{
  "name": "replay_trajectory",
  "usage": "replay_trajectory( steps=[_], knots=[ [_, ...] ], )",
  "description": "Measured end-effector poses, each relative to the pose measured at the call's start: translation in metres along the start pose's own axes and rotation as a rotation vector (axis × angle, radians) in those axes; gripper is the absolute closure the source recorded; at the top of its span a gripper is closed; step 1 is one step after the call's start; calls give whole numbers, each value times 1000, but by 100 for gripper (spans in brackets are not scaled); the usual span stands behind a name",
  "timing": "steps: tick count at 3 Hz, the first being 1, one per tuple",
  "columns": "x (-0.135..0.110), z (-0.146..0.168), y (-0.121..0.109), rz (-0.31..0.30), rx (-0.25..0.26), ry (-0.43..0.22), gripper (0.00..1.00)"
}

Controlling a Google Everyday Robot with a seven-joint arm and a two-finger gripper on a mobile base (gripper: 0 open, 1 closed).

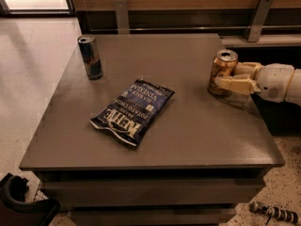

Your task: Knock orange can over

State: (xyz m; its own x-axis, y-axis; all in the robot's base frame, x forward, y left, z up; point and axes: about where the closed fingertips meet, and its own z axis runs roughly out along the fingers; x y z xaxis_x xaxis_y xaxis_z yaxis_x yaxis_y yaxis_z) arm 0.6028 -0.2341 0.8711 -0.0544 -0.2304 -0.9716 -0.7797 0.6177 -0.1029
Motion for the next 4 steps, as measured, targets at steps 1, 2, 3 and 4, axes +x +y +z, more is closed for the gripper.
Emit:
replay_trajectory(
  steps=[1,2,3,4],
  knots=[
    [-19,-1,-2,-46,-21,74,100],
    [-34,3,-10,-98,-48,187,100],
    [-39,9,-14,-159,-57,346,100],
    [-35,10,-13,-218,-52,476,100]
  ],
)
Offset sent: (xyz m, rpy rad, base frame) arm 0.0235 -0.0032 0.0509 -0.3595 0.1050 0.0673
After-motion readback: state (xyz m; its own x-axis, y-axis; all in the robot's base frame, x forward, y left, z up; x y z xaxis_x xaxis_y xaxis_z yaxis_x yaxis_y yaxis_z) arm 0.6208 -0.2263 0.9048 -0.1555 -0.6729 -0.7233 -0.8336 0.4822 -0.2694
